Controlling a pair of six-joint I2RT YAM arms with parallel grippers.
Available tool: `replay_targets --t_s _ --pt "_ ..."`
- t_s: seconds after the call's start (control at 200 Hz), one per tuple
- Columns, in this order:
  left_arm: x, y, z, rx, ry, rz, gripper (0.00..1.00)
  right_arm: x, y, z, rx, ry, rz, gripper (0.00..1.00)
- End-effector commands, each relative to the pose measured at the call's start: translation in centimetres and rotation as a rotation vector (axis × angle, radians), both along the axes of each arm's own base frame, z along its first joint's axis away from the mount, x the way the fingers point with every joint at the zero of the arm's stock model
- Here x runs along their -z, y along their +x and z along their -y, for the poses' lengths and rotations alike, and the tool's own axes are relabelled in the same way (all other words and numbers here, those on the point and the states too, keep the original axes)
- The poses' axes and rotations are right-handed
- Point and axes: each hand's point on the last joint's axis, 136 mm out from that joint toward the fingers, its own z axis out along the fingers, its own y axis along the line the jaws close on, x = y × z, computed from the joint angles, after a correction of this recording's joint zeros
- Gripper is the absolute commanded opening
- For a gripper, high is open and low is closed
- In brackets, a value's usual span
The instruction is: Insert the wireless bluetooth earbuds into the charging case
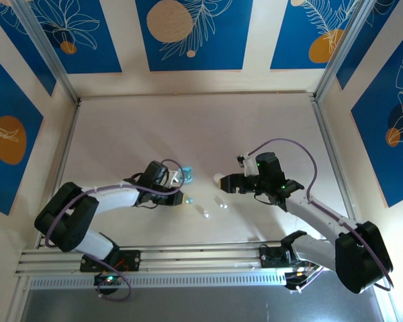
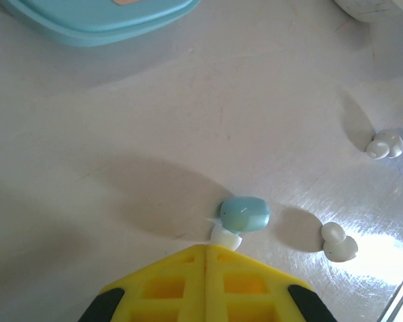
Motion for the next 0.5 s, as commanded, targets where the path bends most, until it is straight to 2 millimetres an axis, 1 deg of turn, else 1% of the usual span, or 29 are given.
replay_targets --t_s 0.0,0.32,0.495 --pt "-0.8 -0.1 1.4 0.056 -0.048 0.018 0.00 -0.7 0.3 -0.2 -0.011 -0.007 0.020 0.67" --pt "-1.4 -0.8 2.3 0.083 -0.086 0.010 0.00 -0.8 0.2 -0.3 -0.016 -0.008 0.021 0.67" --pt "-1.6 -1.3 2.4 0.094 -0.090 0.011 0.00 -0.8 0.1 -0.4 -0.018 -0.010 0.022 0.67"
